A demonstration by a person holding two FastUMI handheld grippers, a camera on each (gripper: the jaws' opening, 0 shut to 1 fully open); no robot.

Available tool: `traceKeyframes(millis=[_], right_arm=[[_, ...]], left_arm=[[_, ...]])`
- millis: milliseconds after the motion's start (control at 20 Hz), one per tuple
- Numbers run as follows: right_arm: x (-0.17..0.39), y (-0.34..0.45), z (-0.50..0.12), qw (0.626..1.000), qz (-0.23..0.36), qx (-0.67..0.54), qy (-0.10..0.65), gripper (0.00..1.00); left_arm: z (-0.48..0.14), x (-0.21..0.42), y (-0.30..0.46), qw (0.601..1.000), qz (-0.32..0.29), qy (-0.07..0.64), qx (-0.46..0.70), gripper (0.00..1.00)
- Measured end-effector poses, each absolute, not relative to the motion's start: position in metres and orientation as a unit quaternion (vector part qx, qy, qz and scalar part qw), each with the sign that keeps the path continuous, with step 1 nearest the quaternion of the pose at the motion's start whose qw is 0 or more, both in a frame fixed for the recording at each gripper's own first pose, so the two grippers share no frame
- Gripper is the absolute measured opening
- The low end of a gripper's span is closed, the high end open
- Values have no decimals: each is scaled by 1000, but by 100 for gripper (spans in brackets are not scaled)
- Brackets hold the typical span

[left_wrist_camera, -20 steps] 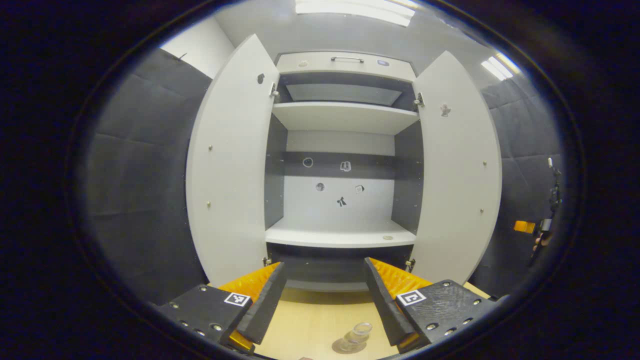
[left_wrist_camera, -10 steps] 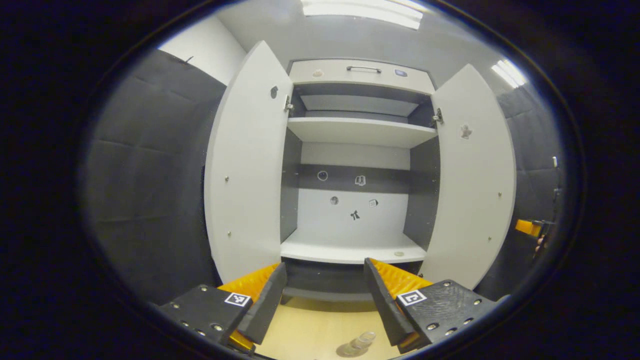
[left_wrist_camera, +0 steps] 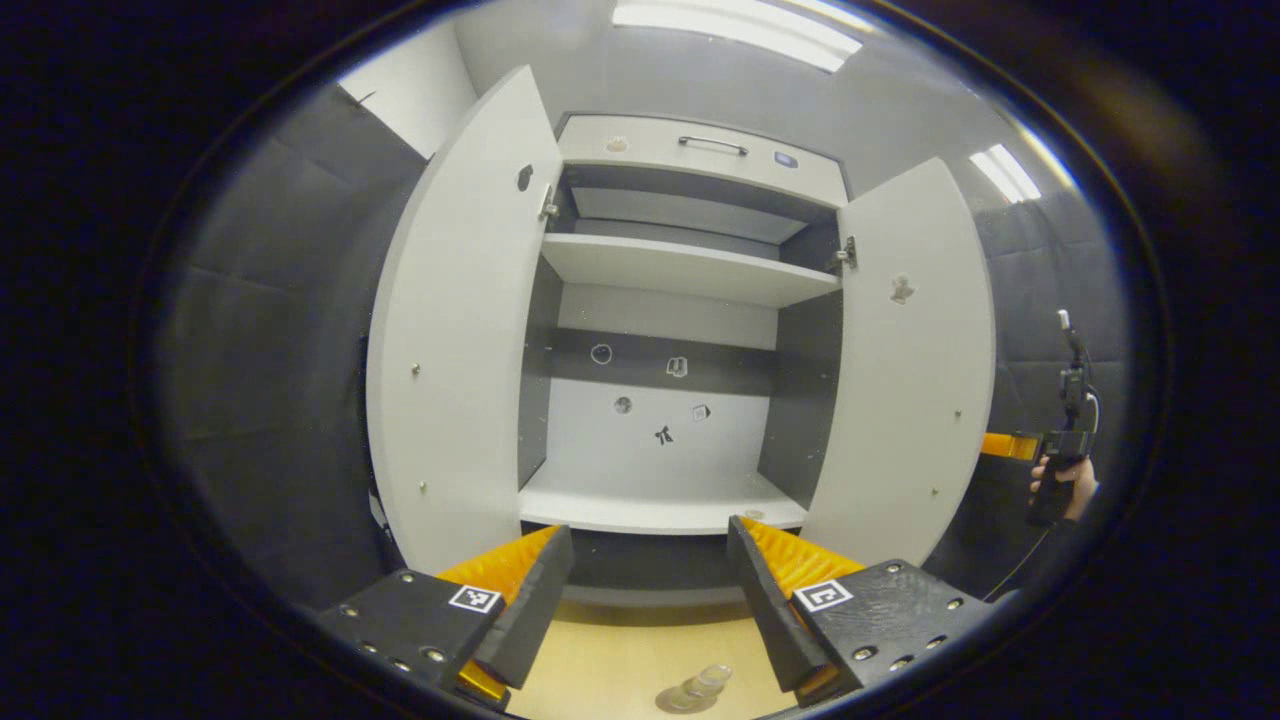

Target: Grasp the bottle in the cabinet with the left hand and place it on the coaster, then close the right door with the right hand and the left door with the left hand.

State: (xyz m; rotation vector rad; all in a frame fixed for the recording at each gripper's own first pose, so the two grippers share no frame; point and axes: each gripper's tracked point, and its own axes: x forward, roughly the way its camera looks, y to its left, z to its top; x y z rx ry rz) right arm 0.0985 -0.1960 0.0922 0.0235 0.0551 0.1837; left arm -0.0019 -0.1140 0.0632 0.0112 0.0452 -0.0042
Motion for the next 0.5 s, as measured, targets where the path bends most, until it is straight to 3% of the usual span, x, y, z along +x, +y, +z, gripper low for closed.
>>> traceKeyframes(millis=[300, 450, 500], right_arm=[[94, -165, 88, 994, 100, -13, 38, 98], [93, -164, 87, 995, 89, -30, 37, 95], [93, -164, 88, 995, 87, -30, 36, 90]], left_arm=[[46, 1, -101, 999, -27, 32, -28, 90], [38, 1, -93, 998, -27, 37, -31, 90], [37, 2, -90, 998, -28, 37, -34, 90]])
